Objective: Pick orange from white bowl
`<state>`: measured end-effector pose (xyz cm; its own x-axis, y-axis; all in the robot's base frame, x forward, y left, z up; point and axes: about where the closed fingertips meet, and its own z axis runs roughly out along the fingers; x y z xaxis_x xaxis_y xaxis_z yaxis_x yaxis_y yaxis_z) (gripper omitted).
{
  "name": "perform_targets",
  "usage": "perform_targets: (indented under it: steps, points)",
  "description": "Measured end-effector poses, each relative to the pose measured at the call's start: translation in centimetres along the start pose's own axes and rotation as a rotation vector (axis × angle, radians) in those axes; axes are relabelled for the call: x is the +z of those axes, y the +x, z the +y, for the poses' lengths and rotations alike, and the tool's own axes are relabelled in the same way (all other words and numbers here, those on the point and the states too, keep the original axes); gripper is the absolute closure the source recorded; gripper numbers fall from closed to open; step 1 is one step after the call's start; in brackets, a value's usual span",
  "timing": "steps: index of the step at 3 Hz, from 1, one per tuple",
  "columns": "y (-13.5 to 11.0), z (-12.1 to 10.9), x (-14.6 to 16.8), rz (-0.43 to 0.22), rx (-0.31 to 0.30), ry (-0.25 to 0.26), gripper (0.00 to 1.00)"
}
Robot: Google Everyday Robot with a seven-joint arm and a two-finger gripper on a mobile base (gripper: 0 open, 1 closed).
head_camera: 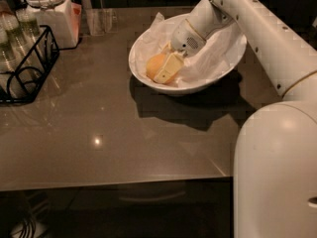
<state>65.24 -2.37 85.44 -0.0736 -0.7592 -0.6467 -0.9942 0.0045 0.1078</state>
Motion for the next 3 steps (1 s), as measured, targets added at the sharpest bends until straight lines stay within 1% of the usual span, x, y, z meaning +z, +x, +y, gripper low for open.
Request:
perform_targets:
  steps: [1, 2, 3]
  points:
    - [-0.6, 0.4, -1.4, -0.036, -0.013, 0.037, 1.00]
    - [-2.3, 3.0, -7.7, -0.114, -0.057, 0.173, 1.00]
    - [-3.0, 5.8, -12.3, -0.184, -0.072, 0.266, 1.00]
